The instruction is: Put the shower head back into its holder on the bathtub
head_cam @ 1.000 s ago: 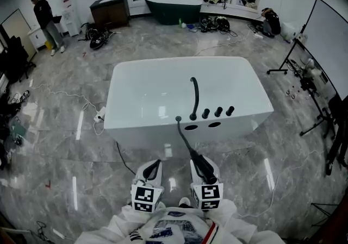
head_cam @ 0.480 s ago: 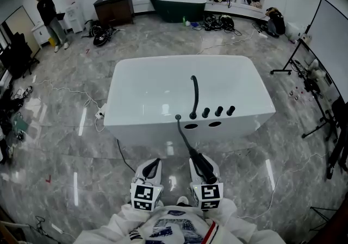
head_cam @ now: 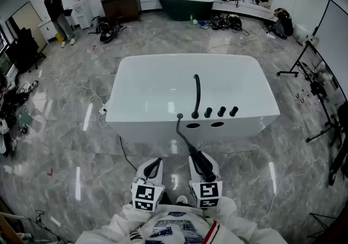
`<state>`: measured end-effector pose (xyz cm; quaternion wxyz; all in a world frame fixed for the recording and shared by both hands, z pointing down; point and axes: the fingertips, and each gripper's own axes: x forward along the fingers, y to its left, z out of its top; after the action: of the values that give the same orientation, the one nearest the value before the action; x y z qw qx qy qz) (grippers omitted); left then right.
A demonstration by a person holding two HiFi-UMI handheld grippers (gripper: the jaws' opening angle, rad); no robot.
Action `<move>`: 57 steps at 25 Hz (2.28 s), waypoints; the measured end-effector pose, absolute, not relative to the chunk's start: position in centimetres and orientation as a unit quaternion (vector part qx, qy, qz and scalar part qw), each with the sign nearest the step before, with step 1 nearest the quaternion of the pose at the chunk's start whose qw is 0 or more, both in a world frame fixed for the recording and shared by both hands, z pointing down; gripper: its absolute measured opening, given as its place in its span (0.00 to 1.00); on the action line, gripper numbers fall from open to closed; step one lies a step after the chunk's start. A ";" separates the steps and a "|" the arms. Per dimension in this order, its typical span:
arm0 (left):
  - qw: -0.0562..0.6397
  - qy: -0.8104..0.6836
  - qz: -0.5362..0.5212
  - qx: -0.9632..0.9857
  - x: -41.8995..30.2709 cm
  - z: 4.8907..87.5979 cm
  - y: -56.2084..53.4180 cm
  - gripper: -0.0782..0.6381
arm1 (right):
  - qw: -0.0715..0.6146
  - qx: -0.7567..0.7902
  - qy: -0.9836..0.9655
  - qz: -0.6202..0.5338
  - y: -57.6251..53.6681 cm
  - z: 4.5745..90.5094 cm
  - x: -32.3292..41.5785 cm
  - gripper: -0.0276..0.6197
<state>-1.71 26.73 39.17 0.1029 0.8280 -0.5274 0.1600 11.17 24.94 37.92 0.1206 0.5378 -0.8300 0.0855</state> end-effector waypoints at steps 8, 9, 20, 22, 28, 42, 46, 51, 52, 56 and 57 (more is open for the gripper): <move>0.123 -0.522 0.172 0.826 -2.2 41.1 24.3 0.11 | 0.136 0.535 -0.828 0.098 22.4 39.6 10.5 0.26; 0.125 -0.519 0.172 0.828 -2.2 41.3 23.7 0.11 | 0.138 0.537 -0.826 0.098 21.8 39.8 10.4 0.26; 0.129 -0.486 0.174 0.847 -3.8 41.4 15.9 0.11 | 0.152 0.561 -0.807 0.107 15.0 40.4 8.5 0.25; 0.132 -0.481 0.175 0.849 -4.1 41.6 14.8 0.11 | 0.153 0.567 -0.802 0.108 14.0 40.6 8.2 0.25; 0.138 -0.465 0.177 0.857 -5.0 42.3 12.1 0.11 | 0.158 0.591 -0.783 0.110 11.4 40.8 8.0 0.25; 0.142 -0.425 0.158 0.880 -6.8 42.5 7.2 0.11 | 0.168 0.642 -0.743 0.090 7.8 39.7 7.1 0.25; 0.134 -0.419 0.151 0.886 -7.3 41.7 6.0 0.11 | 0.168 0.648 -0.738 0.089 7.2 39.3 6.4 0.25; 0.133 -0.417 0.148 0.887 -7.9 41.7 5.1 0.11 | 0.171 0.653 -0.732 0.092 6.7 39.4 6.0 0.25; 0.133 -0.417 0.147 0.887 -8.0 41.7 4.9 0.11 | 0.172 0.655 -0.730 0.091 6.6 39.4 6.0 0.25; 0.136 -0.417 0.145 0.887 -8.3 41.6 4.2 0.11 | 0.177 0.657 -0.726 0.095 6.1 39.5 6.0 0.25; 0.137 -0.417 0.145 0.887 -8.3 41.7 4.0 0.11 | 0.179 0.658 -0.725 0.098 6.0 39.7 6.1 0.25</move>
<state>-8.32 4.04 41.73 0.1370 0.8870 -0.4166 0.1448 6.09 6.02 39.73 0.1787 0.6575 -0.7253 0.0982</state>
